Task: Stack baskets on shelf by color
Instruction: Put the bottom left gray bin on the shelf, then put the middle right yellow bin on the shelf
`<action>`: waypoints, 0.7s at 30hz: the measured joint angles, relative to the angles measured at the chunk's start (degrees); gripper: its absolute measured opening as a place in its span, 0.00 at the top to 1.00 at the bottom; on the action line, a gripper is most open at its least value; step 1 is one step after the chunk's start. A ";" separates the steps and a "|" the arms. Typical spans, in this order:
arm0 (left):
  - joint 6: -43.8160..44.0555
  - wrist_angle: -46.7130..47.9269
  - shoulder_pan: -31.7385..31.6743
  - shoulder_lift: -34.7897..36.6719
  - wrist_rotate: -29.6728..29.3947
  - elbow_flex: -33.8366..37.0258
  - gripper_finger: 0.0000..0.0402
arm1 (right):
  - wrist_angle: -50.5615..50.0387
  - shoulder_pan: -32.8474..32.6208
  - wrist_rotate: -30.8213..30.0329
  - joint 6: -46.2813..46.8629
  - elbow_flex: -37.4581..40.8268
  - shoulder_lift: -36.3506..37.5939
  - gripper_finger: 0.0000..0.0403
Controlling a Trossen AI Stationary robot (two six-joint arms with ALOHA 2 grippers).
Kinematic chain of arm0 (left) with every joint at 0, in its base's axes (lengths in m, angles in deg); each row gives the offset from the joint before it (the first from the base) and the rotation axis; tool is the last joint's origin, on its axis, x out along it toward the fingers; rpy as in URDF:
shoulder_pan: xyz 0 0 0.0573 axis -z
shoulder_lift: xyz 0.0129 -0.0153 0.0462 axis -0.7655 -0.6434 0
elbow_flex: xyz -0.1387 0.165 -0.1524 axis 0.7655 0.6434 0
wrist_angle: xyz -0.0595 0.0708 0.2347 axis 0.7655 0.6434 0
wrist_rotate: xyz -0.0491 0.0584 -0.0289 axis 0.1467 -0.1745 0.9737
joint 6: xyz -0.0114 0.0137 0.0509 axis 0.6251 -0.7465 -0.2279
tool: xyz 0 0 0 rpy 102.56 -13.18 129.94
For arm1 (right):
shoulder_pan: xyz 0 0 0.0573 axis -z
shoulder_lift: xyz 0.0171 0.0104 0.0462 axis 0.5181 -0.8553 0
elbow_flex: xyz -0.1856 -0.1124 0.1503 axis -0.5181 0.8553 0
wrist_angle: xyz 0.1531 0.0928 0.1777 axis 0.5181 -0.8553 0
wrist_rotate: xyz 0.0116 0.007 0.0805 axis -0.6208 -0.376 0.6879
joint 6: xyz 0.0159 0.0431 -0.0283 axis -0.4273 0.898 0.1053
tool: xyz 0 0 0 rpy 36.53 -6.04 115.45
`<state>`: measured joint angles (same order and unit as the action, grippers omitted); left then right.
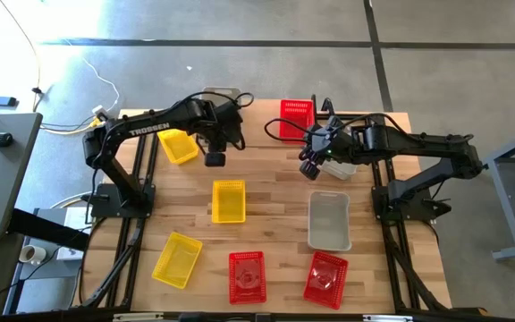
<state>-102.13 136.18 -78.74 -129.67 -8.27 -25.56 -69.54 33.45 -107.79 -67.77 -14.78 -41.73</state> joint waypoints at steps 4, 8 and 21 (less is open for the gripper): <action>-0.07 1.09 -0.01 0.00 -0.65 -3.95 0.67 | 0.00 0.00 0.00 -0.02 0.00 0.00 0.81; -1.47 4.89 -0.01 0.07 -0.91 -8.47 0.63 | -0.06 0.00 0.00 -0.02 0.00 0.00 0.81; 2.65 15.46 0.04 0.85 1.27 -22.15 0.63 | 1.39 -0.02 5.03 3.10 0.00 0.00 0.81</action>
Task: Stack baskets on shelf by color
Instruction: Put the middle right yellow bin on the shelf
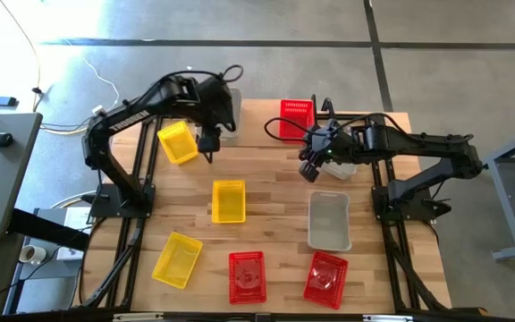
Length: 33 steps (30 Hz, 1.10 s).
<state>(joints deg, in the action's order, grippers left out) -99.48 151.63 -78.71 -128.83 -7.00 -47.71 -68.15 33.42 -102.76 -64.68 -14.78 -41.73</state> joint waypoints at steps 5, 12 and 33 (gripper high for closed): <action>4.73 0.46 0.34 4.10 5.63 -0.46 0.65 | 6.35 -0.70 4.23 -0.16 0.00 -0.31 0.81; 9.87 0.25 2.04 10.21 11.62 2.63 0.66 | 17.05 -3.89 5.25 -0.53 0.00 -3.32 0.81; 29.86 -16.41 15.04 28.09 8.79 35.35 0.66 | 45.25 -9.08 19.48 -11.83 0.00 -22.77 0.81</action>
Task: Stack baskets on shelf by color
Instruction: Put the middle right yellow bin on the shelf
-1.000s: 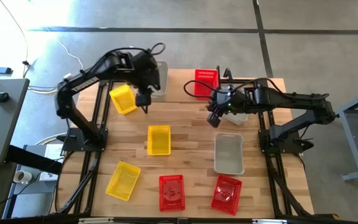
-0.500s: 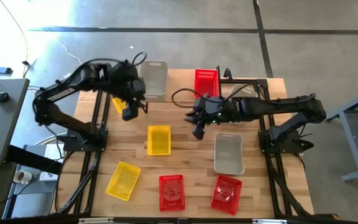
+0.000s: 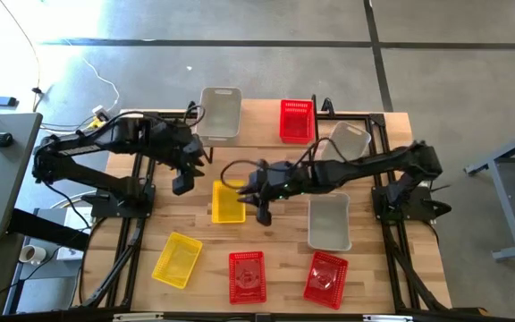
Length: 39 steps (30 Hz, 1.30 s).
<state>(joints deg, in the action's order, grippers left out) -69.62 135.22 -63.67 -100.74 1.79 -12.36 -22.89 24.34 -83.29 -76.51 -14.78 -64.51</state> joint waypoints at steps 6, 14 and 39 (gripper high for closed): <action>5.42 0.35 2.26 -0.04 -4.37 3.54 0.66 | 1.14 0.32 3.42 -3.27 0.02 -4.29 0.81; 7.24 0.49 2.49 -0.09 -6.61 5.54 0.66 | 2.88 0.99 6.71 -3.08 0.00 -9.37 0.72; 10.09 0.49 2.49 -0.09 -6.84 5.54 0.66 | 5.02 0.32 8.81 1.32 0.00 -21.33 0.67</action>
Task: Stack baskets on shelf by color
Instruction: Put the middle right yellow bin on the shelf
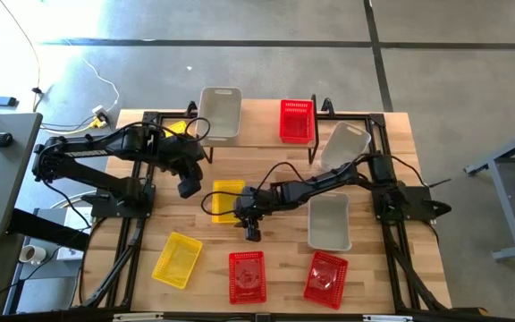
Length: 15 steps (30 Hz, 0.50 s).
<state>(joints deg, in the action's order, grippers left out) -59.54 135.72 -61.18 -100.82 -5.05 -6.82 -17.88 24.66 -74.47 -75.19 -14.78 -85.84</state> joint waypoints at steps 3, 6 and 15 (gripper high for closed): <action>-0.04 0.00 0.00 0.00 -0.04 -0.02 0.66 | -0.36 0.02 -1.10 -0.08 0.00 0.00 0.67; -0.06 0.00 0.00 0.00 -0.23 -0.02 0.66 | -1.58 0.02 -2.40 -0.35 0.00 0.00 0.67; -0.08 0.00 0.00 0.00 -0.40 -0.02 0.66 | -5.09 0.02 -3.12 -0.54 0.00 0.00 0.77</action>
<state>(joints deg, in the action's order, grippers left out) -59.62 135.72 -61.18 -100.82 -5.46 -6.85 -22.97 24.68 -77.59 -75.73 -14.78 -85.84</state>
